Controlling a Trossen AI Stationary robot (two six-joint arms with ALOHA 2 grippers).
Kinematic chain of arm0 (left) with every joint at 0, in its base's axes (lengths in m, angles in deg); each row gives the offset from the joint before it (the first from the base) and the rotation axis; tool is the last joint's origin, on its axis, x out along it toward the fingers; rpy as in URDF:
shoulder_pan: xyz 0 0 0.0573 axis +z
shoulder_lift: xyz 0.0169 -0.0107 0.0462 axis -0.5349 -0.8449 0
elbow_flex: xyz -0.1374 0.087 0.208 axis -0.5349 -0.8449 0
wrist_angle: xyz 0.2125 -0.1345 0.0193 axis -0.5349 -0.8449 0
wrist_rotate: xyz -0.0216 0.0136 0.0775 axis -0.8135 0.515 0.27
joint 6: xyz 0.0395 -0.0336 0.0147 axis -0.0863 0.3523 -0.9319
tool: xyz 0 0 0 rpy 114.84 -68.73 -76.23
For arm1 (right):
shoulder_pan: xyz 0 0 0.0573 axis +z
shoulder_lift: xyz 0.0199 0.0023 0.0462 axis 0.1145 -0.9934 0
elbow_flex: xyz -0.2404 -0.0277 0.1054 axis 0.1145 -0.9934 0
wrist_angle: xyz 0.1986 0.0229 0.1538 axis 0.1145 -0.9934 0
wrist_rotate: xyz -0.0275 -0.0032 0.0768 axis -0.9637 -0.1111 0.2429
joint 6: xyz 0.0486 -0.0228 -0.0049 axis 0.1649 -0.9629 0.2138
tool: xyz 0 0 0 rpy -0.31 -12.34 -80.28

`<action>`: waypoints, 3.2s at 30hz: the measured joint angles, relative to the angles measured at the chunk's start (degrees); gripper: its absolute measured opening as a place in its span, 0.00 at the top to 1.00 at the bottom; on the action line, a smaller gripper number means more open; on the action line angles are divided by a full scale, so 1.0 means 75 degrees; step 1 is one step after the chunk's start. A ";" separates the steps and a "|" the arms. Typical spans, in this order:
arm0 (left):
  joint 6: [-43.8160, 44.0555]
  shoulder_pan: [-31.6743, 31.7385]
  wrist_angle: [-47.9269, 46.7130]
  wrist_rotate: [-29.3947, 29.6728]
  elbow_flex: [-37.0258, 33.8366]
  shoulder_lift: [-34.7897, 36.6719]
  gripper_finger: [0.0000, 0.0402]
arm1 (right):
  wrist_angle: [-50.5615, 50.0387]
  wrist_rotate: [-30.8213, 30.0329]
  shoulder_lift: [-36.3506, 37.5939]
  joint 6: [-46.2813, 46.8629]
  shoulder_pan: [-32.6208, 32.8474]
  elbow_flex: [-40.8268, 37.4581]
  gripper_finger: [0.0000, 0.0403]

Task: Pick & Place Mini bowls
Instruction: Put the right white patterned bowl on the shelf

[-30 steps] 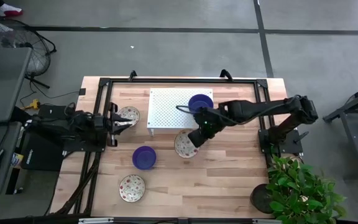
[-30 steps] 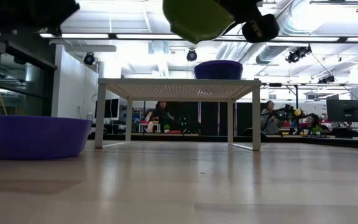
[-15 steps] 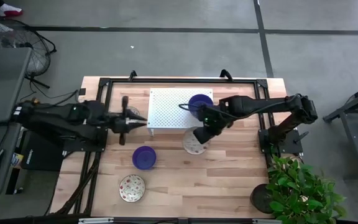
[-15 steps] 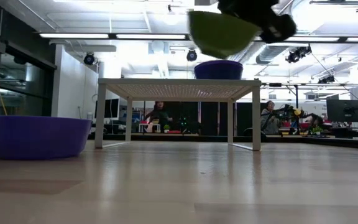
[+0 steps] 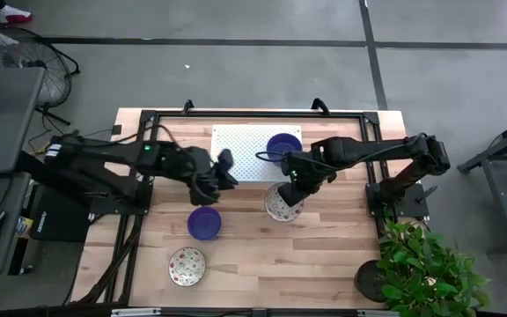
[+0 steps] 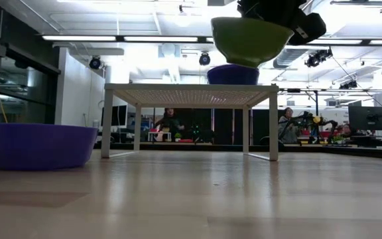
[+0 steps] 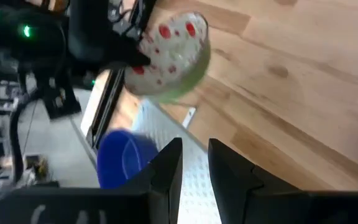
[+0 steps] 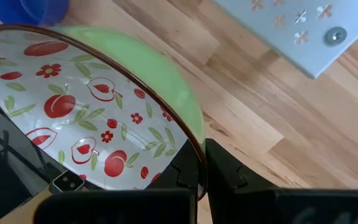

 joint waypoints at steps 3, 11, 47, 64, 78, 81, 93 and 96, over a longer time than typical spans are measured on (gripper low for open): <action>-0.0286 -0.0001 -0.0101 -0.0215 0.0507 -0.0623 0.82 | 0.0016 -0.0006 -0.0003 -0.0089 -0.0003 0.0000 1.00; -0.2030 -0.0523 -0.0166 0.0475 0.1195 -0.1741 0.82 | 0.0030 0.0117 -0.0003 -0.0330 -0.0157 -0.0004 1.00; -0.4003 -0.1239 0.0709 0.2309 0.1317 -0.2672 0.69 | -0.0061 0.0407 -0.0006 -0.0617 -0.0236 -0.0032 1.00; -0.5557 -0.1183 0.0703 0.2495 0.1317 -0.2672 0.67 | -0.0325 0.0678 -0.0006 -0.1373 -0.0379 -0.0032 1.00; -0.7121 -0.1128 0.0870 0.2379 0.1309 -0.2849 0.67 | -0.0503 0.1270 -0.0006 -0.2118 -0.0527 -0.0032 1.00; -0.7145 -0.1134 0.0830 0.2349 0.1302 -0.2838 0.67 | -0.0479 0.1332 -0.0006 -0.2287 -0.0526 -0.0143 1.00; -0.8370 -0.1148 0.1391 0.2139 0.1328 -0.3352 0.67 | 0.0068 0.1781 -0.0026 -0.2413 -0.0679 -0.0983 1.00; -0.8627 -0.1192 0.1366 0.2342 0.1299 -0.3372 0.67 | -0.0158 0.1730 -0.0026 -0.2447 -0.0676 -0.1046 1.00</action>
